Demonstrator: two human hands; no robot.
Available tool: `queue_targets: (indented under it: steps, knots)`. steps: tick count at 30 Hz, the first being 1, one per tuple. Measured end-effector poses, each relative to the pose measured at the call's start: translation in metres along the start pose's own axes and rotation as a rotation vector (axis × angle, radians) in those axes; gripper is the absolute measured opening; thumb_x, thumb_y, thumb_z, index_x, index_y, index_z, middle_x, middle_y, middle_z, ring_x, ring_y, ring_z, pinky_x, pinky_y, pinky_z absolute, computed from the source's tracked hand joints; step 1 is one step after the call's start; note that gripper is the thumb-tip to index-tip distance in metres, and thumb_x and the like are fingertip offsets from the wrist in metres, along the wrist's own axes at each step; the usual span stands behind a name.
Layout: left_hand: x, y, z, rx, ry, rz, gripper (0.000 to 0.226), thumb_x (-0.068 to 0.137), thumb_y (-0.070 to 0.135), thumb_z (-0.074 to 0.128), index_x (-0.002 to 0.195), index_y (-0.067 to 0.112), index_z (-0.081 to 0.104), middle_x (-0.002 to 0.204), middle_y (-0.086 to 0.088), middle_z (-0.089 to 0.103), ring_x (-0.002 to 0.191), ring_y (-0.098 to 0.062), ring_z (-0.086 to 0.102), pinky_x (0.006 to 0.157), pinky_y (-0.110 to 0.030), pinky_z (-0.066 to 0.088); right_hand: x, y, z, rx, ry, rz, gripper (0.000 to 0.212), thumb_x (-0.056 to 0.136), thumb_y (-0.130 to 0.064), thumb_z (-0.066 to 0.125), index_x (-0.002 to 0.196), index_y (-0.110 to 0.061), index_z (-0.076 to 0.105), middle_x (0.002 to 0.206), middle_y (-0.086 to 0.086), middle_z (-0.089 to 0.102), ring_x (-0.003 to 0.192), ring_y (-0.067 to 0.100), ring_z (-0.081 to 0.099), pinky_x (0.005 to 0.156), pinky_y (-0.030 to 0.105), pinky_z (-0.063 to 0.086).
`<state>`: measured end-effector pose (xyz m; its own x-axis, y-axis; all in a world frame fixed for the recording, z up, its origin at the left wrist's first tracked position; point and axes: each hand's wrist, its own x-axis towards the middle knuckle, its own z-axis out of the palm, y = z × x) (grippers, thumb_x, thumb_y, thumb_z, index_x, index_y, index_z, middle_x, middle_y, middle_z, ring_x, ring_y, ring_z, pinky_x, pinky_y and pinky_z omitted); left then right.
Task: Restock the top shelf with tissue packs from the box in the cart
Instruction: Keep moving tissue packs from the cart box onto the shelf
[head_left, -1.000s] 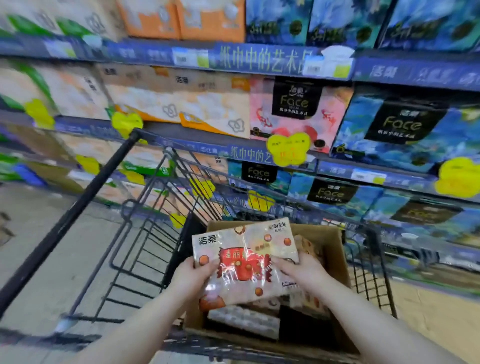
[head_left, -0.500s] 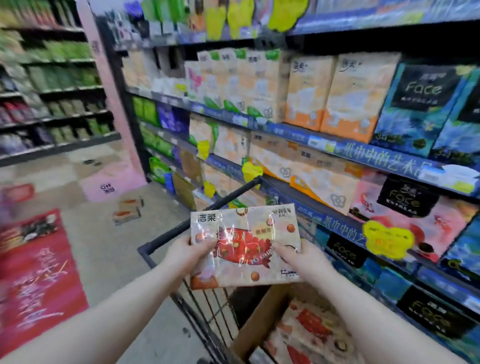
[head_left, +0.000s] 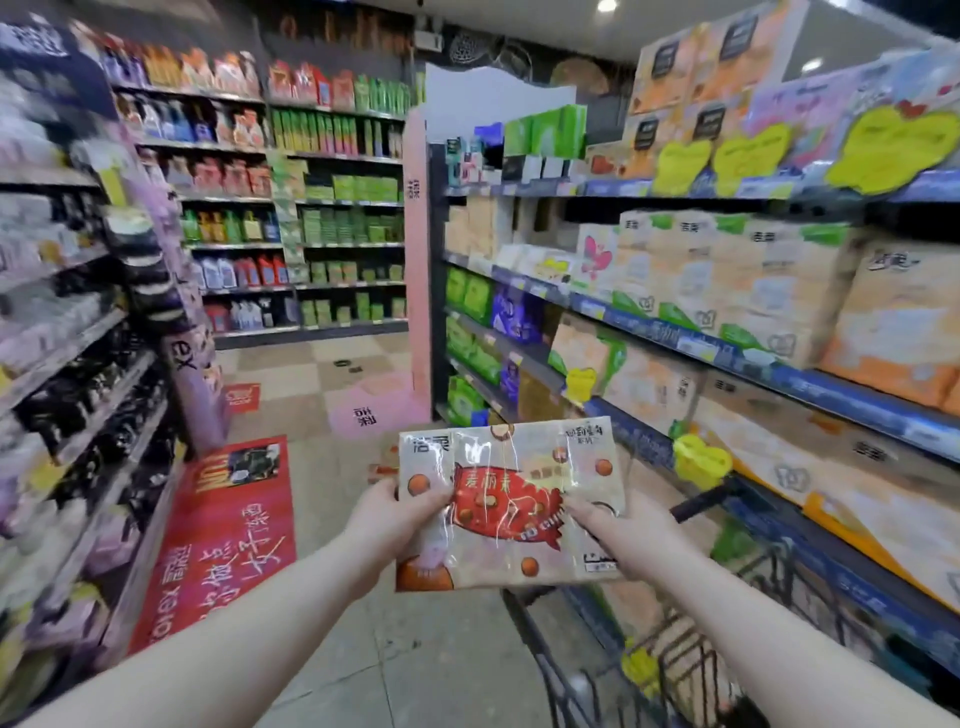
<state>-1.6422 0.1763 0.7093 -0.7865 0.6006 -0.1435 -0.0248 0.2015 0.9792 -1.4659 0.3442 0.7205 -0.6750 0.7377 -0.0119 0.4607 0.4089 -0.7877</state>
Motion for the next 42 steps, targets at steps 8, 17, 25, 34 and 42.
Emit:
queue_targets:
  steps: [8,17,25,34,42]
  knots:
    - [0.079,0.021,-0.173,0.034,0.131,0.075,0.044,0.08,0.037,0.073,0.111,0.01,0.059,0.095,-0.003,0.069,0.08,-0.015,0.067,0.061,-0.025,0.052,0.075,-0.135,0.118,0.072,-0.051,-0.062,0.028,0.084,-0.05,0.063,0.066,-0.031,0.053,0.07,-0.018,0.056,0.066,0.002,0.051,0.062,0.024,0.041]
    - [0.164,0.035,-0.24,0.001,0.17,0.128,0.035,0.082,0.033,0.07,0.107,0.011,0.06,0.086,0.004,0.066,0.074,-0.009,0.062,0.056,-0.022,0.045,0.155,-0.198,0.174,0.108,-0.07,-0.07,0.02,0.081,-0.052,0.065,0.076,-0.034,0.06,0.082,-0.014,0.065,0.081,0.008,0.063,0.074,0.027,0.051]
    - [0.286,0.061,-0.243,0.041,0.181,0.183,0.022,0.084,0.033,0.068,0.097,0.019,0.056,0.08,0.009,0.06,0.07,-0.004,0.056,0.053,-0.018,0.041,0.277,-0.221,0.184,0.114,-0.078,-0.089,0.02,0.082,-0.048,0.066,0.081,-0.029,0.066,0.087,-0.008,0.073,0.083,0.012,0.069,0.084,0.032,0.054]
    - [0.456,0.123,-0.221,0.009,0.153,0.243,0.014,0.083,0.035,0.069,0.089,0.027,0.059,0.085,0.006,0.069,0.076,-0.012,0.067,0.061,-0.026,0.051,0.454,-0.252,0.158,0.09,-0.027,-0.153,0.018,0.082,-0.05,0.064,0.084,-0.032,0.062,0.08,-0.014,0.069,0.076,0.004,0.065,0.074,0.028,0.052]
    - [0.587,0.146,-0.193,-0.036,0.059,0.217,0.036,0.079,0.036,0.073,0.107,0.017,0.062,0.098,-0.004,0.072,0.087,-0.022,0.07,0.082,-0.042,0.057,0.565,-0.248,0.145,0.038,0.052,-0.09,0.027,0.08,-0.053,0.066,0.078,-0.026,0.065,0.079,-0.007,0.073,0.077,0.012,0.069,0.082,0.037,0.055]
